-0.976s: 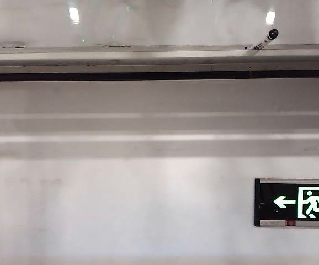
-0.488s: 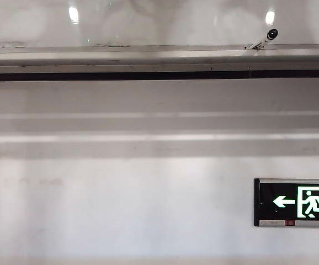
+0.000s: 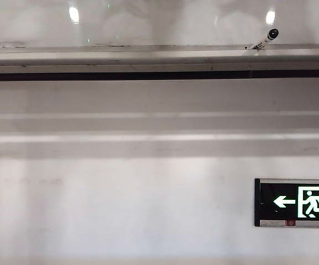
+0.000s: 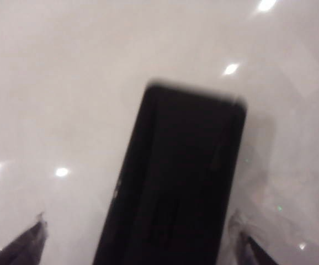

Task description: Wipe the whiteboard clean using the black magnetic whiteboard eraser attached to the whiteboard.

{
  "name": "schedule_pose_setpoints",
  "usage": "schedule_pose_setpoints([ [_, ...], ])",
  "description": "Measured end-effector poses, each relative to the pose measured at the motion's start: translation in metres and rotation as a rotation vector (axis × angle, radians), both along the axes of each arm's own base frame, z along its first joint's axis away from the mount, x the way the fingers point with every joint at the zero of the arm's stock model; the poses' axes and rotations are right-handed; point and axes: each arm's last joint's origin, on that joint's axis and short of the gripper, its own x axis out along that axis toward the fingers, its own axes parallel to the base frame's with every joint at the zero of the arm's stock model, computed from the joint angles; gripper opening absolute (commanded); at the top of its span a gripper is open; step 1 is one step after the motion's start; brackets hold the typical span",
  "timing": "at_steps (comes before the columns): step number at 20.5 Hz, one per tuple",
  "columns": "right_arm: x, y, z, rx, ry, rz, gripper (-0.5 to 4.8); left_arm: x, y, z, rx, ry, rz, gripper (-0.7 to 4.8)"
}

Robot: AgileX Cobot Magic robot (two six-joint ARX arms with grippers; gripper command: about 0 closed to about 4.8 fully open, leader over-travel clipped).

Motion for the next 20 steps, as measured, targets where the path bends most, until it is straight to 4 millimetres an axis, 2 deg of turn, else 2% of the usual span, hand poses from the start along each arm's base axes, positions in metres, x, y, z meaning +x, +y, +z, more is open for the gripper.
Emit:
schedule_pose_setpoints([
  [7, 0.000, 0.000, 0.000, -0.001, -0.001, 0.005, -0.06, 0.015, -0.001, -0.010, -0.002, 0.028, -0.059, 4.79],
  [9, 0.000, 0.000, 0.000, -0.001, -0.001, 0.006, -0.06, 0.022, 0.002, -0.014, -0.023, 0.043, -0.067, 3.56],
  [13, 0.000, 0.000, 0.000, -0.003, 0.000, 0.015, -0.06, 0.026, 0.008, -0.014, -0.061, 0.047, -0.085, 1.50],
  [17, 0.000, 0.000, 0.000, -0.003, -0.001, 0.015, -0.06, 0.026, 0.006, -0.015, 0.000, 0.049, -0.160, 1.48],
  [20, 0.000, 0.000, 0.000, -0.002, -0.001, 0.015, -0.06, 0.028, -0.014, -0.033, 0.147, 0.186, -0.335, 1.48],
])
